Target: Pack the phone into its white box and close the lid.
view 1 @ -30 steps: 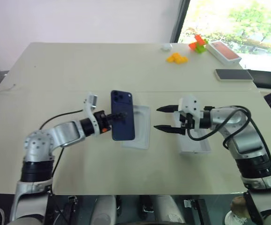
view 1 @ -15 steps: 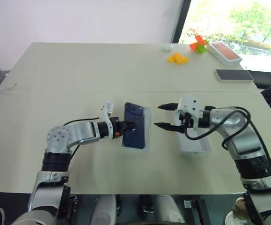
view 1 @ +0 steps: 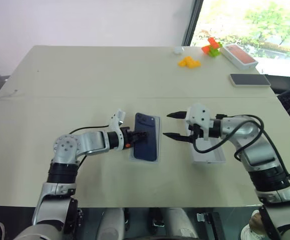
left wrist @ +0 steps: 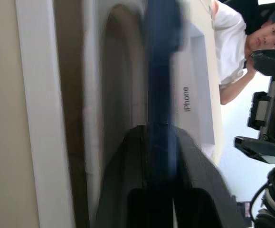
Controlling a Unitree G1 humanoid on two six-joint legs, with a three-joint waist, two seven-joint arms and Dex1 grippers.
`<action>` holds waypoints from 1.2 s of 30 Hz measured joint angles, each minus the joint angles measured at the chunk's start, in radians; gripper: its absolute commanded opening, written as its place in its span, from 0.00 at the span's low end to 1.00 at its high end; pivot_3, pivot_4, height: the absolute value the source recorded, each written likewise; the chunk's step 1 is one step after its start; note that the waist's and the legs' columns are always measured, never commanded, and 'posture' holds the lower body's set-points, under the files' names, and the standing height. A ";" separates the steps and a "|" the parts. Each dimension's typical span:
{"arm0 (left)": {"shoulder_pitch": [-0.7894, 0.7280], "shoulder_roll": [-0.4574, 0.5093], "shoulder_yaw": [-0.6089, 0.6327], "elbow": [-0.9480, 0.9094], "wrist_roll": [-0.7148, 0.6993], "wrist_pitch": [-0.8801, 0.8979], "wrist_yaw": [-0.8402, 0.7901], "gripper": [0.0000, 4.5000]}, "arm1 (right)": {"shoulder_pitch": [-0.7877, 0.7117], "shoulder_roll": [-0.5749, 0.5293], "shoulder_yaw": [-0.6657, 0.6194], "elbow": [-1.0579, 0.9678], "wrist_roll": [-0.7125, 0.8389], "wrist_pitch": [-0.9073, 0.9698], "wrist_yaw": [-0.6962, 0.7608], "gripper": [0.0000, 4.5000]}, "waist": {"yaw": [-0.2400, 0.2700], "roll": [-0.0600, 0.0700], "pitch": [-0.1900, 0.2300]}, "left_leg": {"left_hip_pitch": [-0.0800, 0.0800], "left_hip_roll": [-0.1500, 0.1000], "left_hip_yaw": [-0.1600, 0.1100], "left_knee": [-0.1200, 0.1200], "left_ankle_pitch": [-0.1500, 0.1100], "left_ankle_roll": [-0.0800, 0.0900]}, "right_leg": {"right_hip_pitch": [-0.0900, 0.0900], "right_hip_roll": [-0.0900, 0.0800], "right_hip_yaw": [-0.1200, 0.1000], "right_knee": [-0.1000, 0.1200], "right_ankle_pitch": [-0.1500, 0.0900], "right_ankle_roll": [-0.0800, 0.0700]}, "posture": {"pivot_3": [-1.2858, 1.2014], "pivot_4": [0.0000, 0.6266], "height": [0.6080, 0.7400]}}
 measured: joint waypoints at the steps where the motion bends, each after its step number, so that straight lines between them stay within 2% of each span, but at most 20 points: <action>1: -0.001 -0.005 0.001 -0.001 0.000 0.000 -0.002 0.61 | 0.000 0.000 0.000 0.002 -0.002 -0.002 -0.001 0.76 | 0.000 0.000 0.000 | 0.000 0.000 0.000 0.000 0.000 0.000 | 0.000 0.000 0.000 0.000 0.000 0.000 | 0.52 0.24 0.98; 4: -0.011 -0.020 0.002 -0.017 -0.002 0.001 -0.009 0.94 | 0.000 0.002 0.002 0.004 -0.003 -0.004 -0.001 0.76 | 0.000 0.000 0.000 | 0.001 0.000 0.000 0.000 0.000 0.000 | 0.001 0.000 0.000 0.000 0.000 0.000 | 0.52 0.24 0.98; 5: -0.015 -0.021 0.002 -0.020 -0.003 0.003 -0.010 0.99 | 0.000 0.003 0.003 0.004 -0.003 -0.005 -0.001 0.76 | -0.001 0.000 0.000 | 0.002 0.000 0.000 0.000 0.000 0.000 | 0.002 0.000 0.000 0.000 0.000 0.000 | 0.52 0.24 0.98; 11: -0.020 -0.006 0.002 -0.030 -0.010 0.016 -0.006 0.99 | -0.001 0.008 0.006 0.013 -0.003 -0.005 -0.001 0.76 | -0.001 0.000 0.000 | 0.004 0.000 0.000 -0.001 -0.001 0.001 | 0.003 0.000 0.000 0.000 0.000 0.000 | 0.52 0.24 0.98; 22: -0.020 0.135 0.002 -0.119 -0.024 0.076 -0.036 0.99 | -0.007 0.021 0.013 0.025 -0.005 -0.009 -0.001 0.76 | -0.001 0.000 0.000 | 0.004 0.000 0.000 -0.001 -0.001 0.001 | 0.003 0.000 0.000 0.000 0.000 0.000 | 0.52 0.24 0.98; 28: -0.019 0.136 -0.001 -0.127 -0.034 0.073 -0.017 0.99 | -0.012 0.039 0.024 0.035 -0.013 -0.012 -0.001 0.76 | 0.000 0.000 0.000 | 0.004 0.000 0.000 -0.001 -0.001 0.001 | 0.003 0.000 0.000 0.000 0.000 0.000 | 0.52 0.24 0.98; 32: -0.020 0.147 -0.001 -0.133 -0.070 0.071 0.004 0.99 | -0.025 0.039 0.025 0.039 -0.016 -0.016 -0.001 0.76 | 0.000 0.000 0.000 | 0.004 0.000 0.000 -0.001 0.000 0.001 | 0.003 0.000 0.000 0.000 0.000 0.000 | 0.52 0.24 0.98; 36: -0.020 0.203 0.000 -0.139 -0.112 0.069 0.019 0.99 | -0.025 0.039 0.025 0.045 -0.022 -0.022 -0.001 0.76 | -0.001 0.000 0.000 | 0.004 0.000 0.000 -0.001 0.000 0.001 | 0.003 0.000 0.000 0.000 0.000 0.000 | 0.52 0.24 0.98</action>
